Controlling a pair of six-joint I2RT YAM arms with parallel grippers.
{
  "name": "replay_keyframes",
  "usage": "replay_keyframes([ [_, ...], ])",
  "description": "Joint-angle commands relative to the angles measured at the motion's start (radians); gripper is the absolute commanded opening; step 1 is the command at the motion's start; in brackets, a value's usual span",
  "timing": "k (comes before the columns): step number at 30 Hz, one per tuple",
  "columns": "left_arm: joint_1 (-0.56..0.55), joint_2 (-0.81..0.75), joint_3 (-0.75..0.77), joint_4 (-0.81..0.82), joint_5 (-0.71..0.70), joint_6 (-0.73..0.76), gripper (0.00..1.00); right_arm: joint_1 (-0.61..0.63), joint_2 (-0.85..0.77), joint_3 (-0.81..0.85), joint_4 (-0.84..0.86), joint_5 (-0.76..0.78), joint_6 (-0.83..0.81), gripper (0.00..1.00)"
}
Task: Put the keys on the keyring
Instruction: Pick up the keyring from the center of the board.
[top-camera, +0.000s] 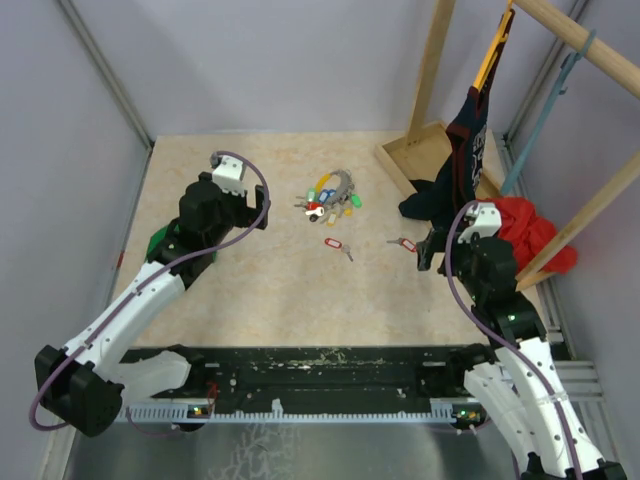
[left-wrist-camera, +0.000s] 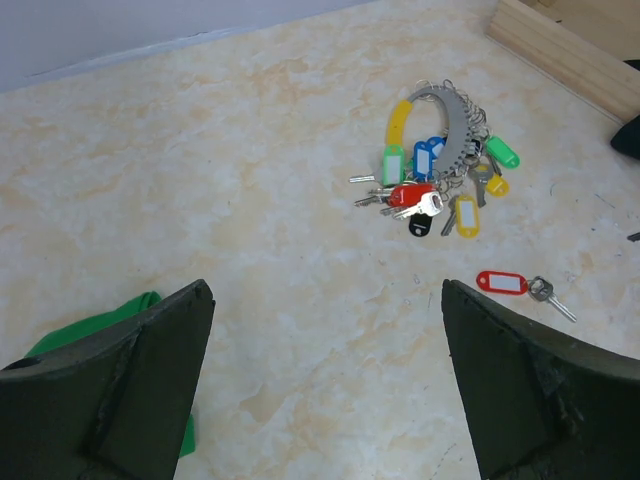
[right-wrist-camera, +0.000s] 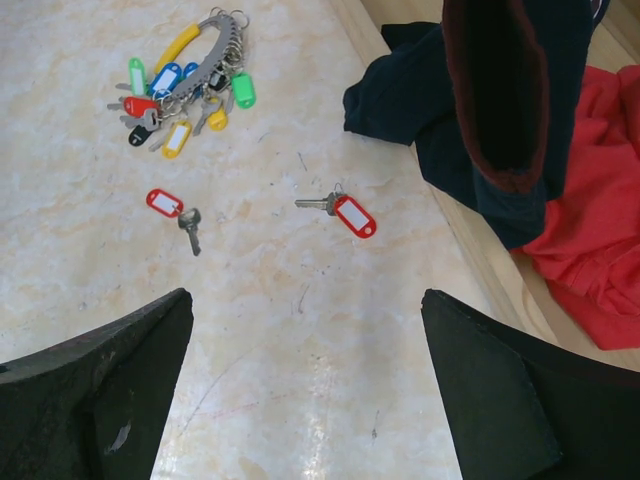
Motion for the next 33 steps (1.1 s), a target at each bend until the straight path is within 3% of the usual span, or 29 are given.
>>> replay_keyframes([
  [1,0.000,-0.021,0.006,-0.001,0.022,-0.001,1.00,0.007,0.006,0.010,0.044,-0.029,-0.007,0.97],
  [8,0.001,-0.025,0.018,-0.013,0.063,-0.008,1.00,0.007,0.069,-0.009,0.082,-0.107,0.014,0.97],
  [16,0.002,-0.062,0.004,-0.001,0.089,-0.007,1.00,0.019,0.235,-0.059,0.305,-0.244,0.029,0.97],
  [23,0.015,-0.071,-0.016,0.032,0.101,-0.021,1.00,0.197,0.518,-0.035,0.553,-0.170,0.032,0.96],
  [33,0.079,-0.053,-0.028,0.042,0.229,-0.050,1.00,0.215,0.968,0.185,0.869,-0.110,0.136,0.93],
])
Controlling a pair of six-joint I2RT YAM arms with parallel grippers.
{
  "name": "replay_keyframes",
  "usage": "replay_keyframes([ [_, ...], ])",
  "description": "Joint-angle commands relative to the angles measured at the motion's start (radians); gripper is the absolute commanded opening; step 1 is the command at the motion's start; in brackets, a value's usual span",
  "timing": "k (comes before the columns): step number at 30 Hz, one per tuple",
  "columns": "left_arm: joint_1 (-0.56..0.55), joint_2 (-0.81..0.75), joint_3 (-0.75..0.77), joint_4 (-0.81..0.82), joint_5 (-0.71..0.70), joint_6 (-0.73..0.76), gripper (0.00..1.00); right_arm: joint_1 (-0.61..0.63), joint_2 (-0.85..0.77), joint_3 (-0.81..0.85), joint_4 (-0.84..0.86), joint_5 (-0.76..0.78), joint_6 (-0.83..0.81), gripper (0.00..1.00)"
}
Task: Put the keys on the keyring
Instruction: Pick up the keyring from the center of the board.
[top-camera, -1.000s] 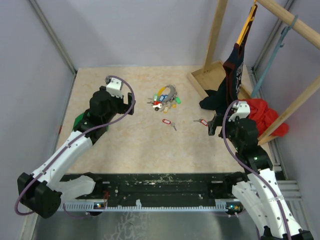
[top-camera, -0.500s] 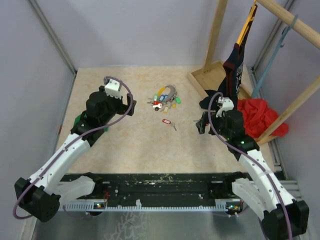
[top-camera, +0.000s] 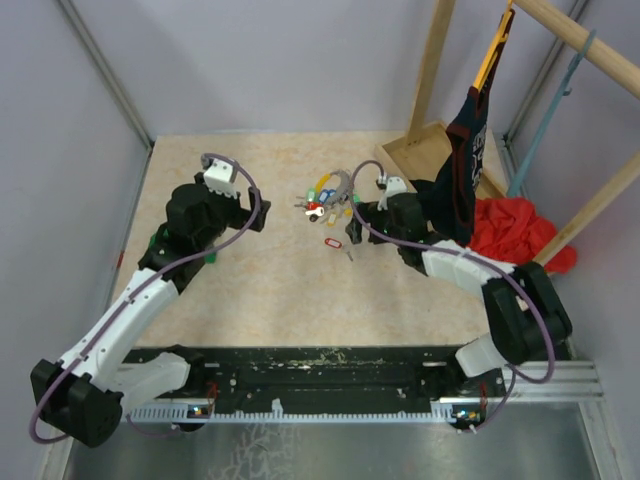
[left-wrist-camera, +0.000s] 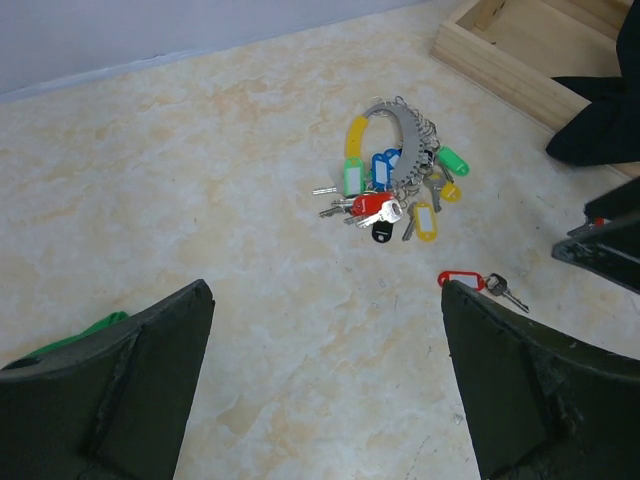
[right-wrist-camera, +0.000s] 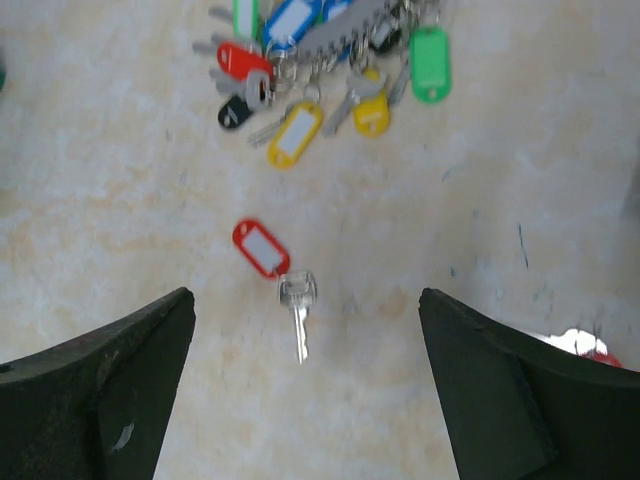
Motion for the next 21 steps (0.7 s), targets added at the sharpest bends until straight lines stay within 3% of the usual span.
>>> replay_keyframes([
  [1,0.043,0.008,0.000,0.023,0.108,-0.028,1.00,0.005,0.190,0.208,0.235,0.061,0.073,0.93],
  [11,0.115,0.045,0.004,0.022,0.242,-0.051,1.00,-0.069,0.598,0.563,0.209,0.154,0.171,0.76],
  [21,0.150,0.093,0.024,0.003,0.327,-0.073,1.00,-0.117,0.802,0.716,0.227,0.005,0.246,0.68],
])
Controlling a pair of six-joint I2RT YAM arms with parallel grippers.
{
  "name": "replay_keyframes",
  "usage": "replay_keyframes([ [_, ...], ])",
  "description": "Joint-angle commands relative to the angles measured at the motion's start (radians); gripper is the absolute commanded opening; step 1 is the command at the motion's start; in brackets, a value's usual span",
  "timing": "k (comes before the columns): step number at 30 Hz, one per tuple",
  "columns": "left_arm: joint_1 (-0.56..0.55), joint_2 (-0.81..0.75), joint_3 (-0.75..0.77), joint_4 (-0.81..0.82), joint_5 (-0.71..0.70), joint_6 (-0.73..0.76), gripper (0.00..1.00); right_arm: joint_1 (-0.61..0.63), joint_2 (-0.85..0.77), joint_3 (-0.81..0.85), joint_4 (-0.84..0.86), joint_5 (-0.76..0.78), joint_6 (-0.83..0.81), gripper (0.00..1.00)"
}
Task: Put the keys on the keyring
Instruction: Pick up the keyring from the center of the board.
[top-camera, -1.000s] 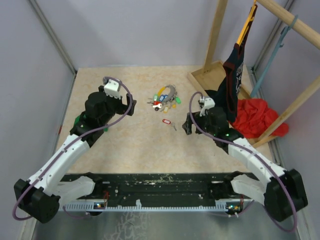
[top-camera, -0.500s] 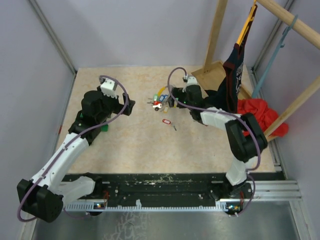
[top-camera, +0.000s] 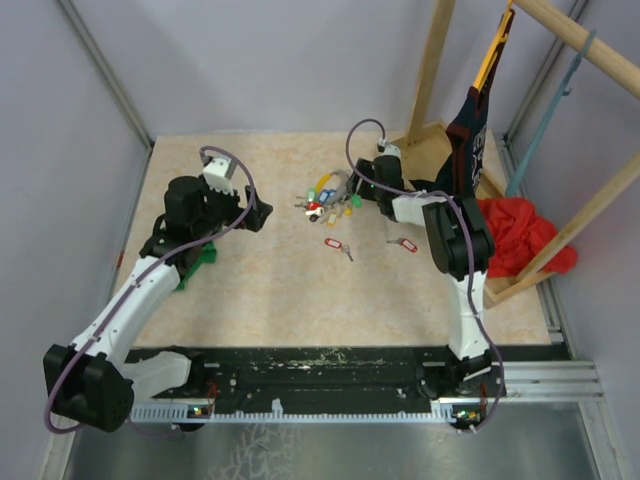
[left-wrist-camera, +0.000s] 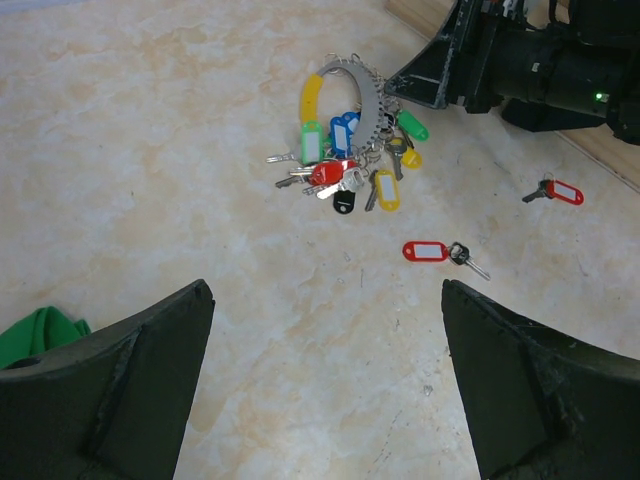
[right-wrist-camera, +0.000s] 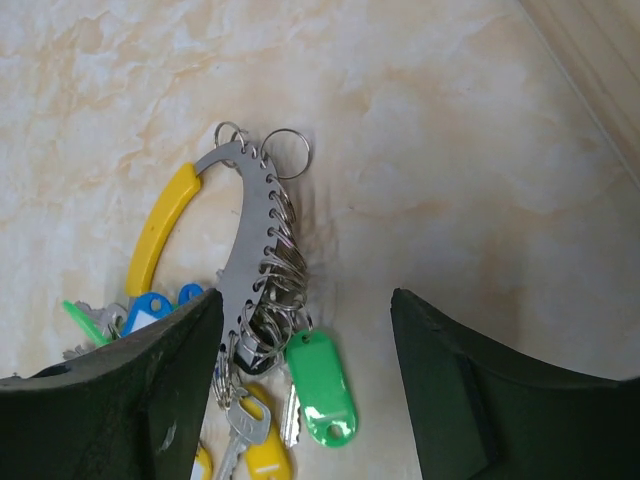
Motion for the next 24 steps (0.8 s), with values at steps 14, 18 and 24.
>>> replay_keyframes([
  [14,0.040,0.045,0.034,-0.005,0.120,-0.044,1.00,0.001,0.167,0.172,0.080,-0.283,0.114,0.39],
  [18,0.041,0.052,0.036,-0.007,0.121,-0.051,1.00,0.003,0.153,0.168,0.125,-0.350,0.136,0.18],
  [24,0.042,0.065,0.051,-0.034,0.071,-0.068,1.00,0.021,0.051,0.082,0.253,-0.436,0.167,0.00],
])
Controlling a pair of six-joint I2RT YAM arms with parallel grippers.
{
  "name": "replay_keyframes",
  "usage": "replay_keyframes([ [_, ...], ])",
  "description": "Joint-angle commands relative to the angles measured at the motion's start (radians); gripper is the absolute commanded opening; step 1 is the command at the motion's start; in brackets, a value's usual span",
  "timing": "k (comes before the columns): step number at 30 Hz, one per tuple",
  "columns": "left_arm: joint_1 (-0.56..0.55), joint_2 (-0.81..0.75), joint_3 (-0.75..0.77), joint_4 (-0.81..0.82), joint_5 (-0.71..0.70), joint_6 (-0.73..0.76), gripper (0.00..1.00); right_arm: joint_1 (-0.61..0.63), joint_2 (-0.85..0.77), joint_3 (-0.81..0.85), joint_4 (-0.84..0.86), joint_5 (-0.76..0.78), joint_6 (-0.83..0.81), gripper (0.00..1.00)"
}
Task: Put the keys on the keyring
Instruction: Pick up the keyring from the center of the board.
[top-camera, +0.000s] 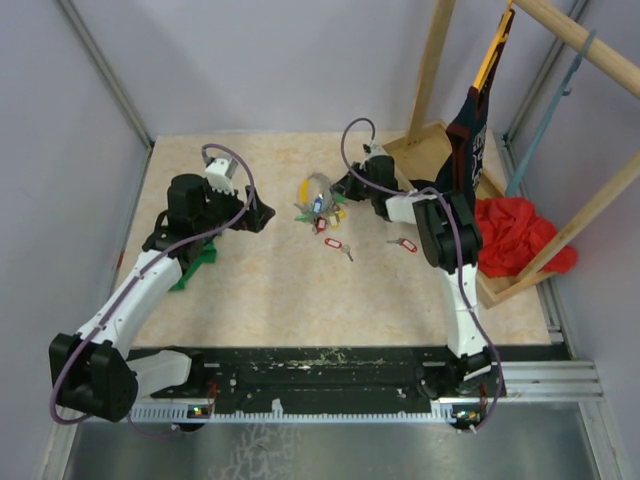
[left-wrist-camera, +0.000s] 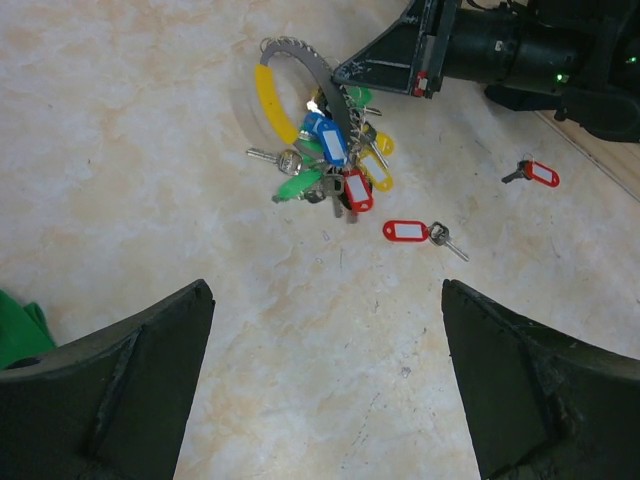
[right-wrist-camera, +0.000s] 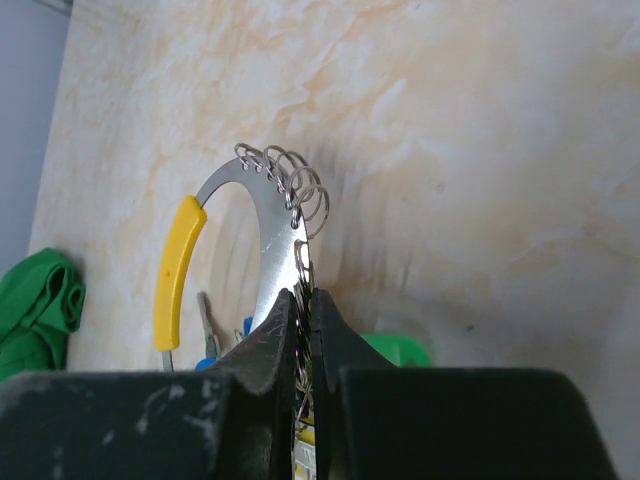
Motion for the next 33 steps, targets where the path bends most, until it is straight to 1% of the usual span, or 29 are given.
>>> replay_keyframes([
  [1,0.009,0.013,0.051,-0.025,-0.047,-0.041,1.00,0.029,-0.120,-0.056,0.164,-0.100,0.032,0.00],
  [6,0.017,0.005,0.020,0.011,-0.025,-0.144,1.00,0.050,-0.232,-0.155,0.236,-0.139,0.048,0.00],
  [9,0.019,0.005,-0.024,0.082,-0.006,-0.239,0.99,0.067,-0.304,-0.224,0.269,-0.140,0.048,0.00],
  [14,0.020,0.070,-0.089,0.210,0.088,-0.375,1.00,0.092,-0.416,-0.334,0.299,-0.137,0.038,0.00],
  [17,0.020,0.121,-0.095,0.281,0.155,-0.432,0.97,0.106,-0.479,-0.401,0.331,-0.130,0.034,0.00],
  [20,0.020,0.180,-0.092,0.366,0.254,-0.477,0.89,0.120,-0.532,-0.457,0.355,-0.119,0.029,0.00],
  [23,0.018,0.240,-0.082,0.408,0.330,-0.527,0.78,0.131,-0.580,-0.498,0.372,-0.113,0.028,0.00],
  [30,0.000,0.298,-0.095,0.491,0.358,-0.572,0.55,0.167,-0.633,-0.551,0.376,-0.086,0.003,0.00],
  [32,-0.012,0.315,-0.087,0.496,0.363,-0.573,0.44,0.177,-0.675,-0.566,0.384,-0.074,0.001,0.00],
  [33,-0.019,0.321,-0.084,0.498,0.365,-0.573,0.36,0.181,-0.681,-0.573,0.390,-0.070,0.001,0.00],
])
